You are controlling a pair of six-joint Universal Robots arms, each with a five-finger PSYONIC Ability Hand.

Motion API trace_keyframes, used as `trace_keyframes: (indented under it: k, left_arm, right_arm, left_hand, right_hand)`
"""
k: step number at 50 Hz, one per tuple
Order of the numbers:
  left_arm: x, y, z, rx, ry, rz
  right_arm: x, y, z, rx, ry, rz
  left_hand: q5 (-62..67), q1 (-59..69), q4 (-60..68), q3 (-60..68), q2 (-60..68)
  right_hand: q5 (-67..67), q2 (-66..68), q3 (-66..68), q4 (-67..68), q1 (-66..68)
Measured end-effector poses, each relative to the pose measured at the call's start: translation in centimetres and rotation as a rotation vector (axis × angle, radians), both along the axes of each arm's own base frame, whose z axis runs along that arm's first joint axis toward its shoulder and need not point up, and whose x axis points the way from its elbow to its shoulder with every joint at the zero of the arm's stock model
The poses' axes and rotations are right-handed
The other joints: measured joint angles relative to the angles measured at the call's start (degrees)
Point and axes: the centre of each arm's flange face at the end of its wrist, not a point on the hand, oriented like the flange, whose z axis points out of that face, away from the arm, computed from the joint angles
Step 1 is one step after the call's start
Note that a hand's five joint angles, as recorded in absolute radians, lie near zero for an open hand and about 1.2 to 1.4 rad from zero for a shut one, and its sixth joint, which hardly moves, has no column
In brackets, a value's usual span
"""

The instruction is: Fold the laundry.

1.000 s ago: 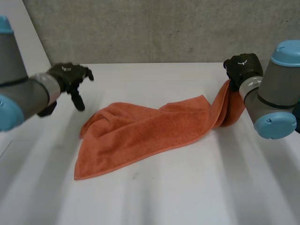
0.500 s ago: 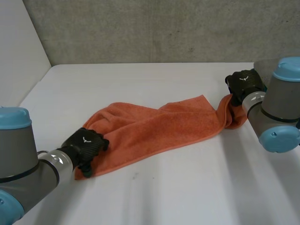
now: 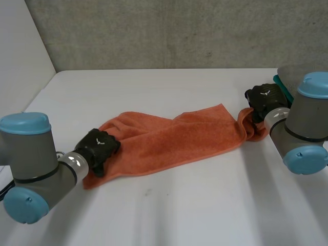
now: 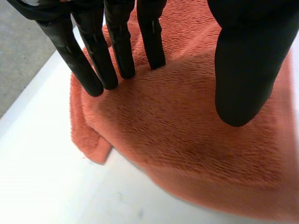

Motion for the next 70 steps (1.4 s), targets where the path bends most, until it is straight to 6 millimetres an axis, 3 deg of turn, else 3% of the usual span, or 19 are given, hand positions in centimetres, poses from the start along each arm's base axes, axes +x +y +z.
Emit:
trace_keyframes:
  k: [6, 9, 18, 24, 27, 28, 31, 34, 39, 57, 70]
  left_arm:
    - [-0.3, -1.1, -0.2, -0.036, -0.008, -0.003]
    - [-0.4, -1.6, -0.3, -0.052, -0.008, -0.004]
    - [-0.4, -3.0, 0.3, -0.073, 0.009, 0.005]
    - [0.3, -2.8, 2.5, -0.049, 0.042, 0.022]
    - [0.6, -2.0, 3.8, -0.018, 0.062, 0.020]
    - [0.7, -1.6, 4.2, 0.001, 0.067, 0.017]
    - [1.0, 0.0, 4.7, 0.070, 0.072, 0.002]
    - [1.4, 1.4, 4.7, 0.131, 0.069, -0.013]
    - [1.9, 2.4, 3.9, 0.172, 0.060, -0.030]
    - [0.5, 2.0, -0.3, 0.096, -0.002, -0.060]
    - [0.5, 0.9, -0.8, 0.073, 0.000, -0.047]
  right_arm:
    - [0.0, 0.1, -0.1, 0.004, 0.004, 0.005]
    - [0.0, 0.2, -0.2, 0.005, 0.008, 0.006]
    - [-0.2, 0.3, 0.3, 0.002, 0.010, 0.004]
    - [-0.7, 0.8, 1.3, 0.005, 0.038, 0.017]
    - [-0.9, 1.2, 1.5, 0.016, 0.059, 0.033]
    - [-1.0, 1.3, 1.5, 0.021, 0.067, 0.040]
    - [-1.1, 1.7, 1.4, 0.033, 0.083, 0.057]
    - [-1.2, 1.9, 1.1, 0.044, 0.093, 0.068]
    - [-1.2, 2.0, 0.6, 0.057, 0.100, 0.074]
    - [-1.4, 1.9, -0.3, 0.070, 0.104, 0.068]
    - [-1.1, 2.1, -0.8, 0.072, 0.113, 0.079]
  left_hand:
    - [11.22, 12.88, 11.40, 11.51, 11.72]
    - [32.28, 34.84, 32.57, 32.46, 32.92]
    - [36.11, 36.11, 37.12, 36.86, 37.47]
    - [36.11, 36.11, 37.13, 36.86, 37.47]
    - [26.39, 24.88, 26.68, 26.71, 26.01]
    - [13.66, 10.47, 13.61, 13.17, 13.12]
    - [0.92, -0.72, 0.90, 1.40, 1.38]
    - [-3.46, -2.87, -3.25, -2.32, -2.44]
    - [-3.75, -2.87, -3.39, -2.43, -2.59]
    - [-3.75, -2.87, -3.39, -2.43, -2.59]
    - [-3.72, -3.42, -3.36, -2.43, -2.59]
  right_hand:
    - [0.00, 0.00, 0.00, 0.00, 0.00]
    - [0.00, 0.00, 0.00, 0.00, 0.00]
    - [0.00, 0.00, 0.00, 0.00, 0.00]
    - [0.00, 0.00, 0.00, 0.00, 0.00]
    - [0.00, 0.00, 0.00, 0.00, 0.00]
    - [0.00, 0.00, 0.00, 0.00, 0.00]
    - [0.00, 0.00, 0.00, 0.00, 0.00]
    - [0.00, 0.00, 0.00, 0.00, 0.00]
    - [0.00, 0.00, 0.00, 0.00, 0.00]
    - [0.00, 0.00, 0.00, 0.00, 0.00]
    - [0.00, 0.00, 0.00, 0.00, 0.00]
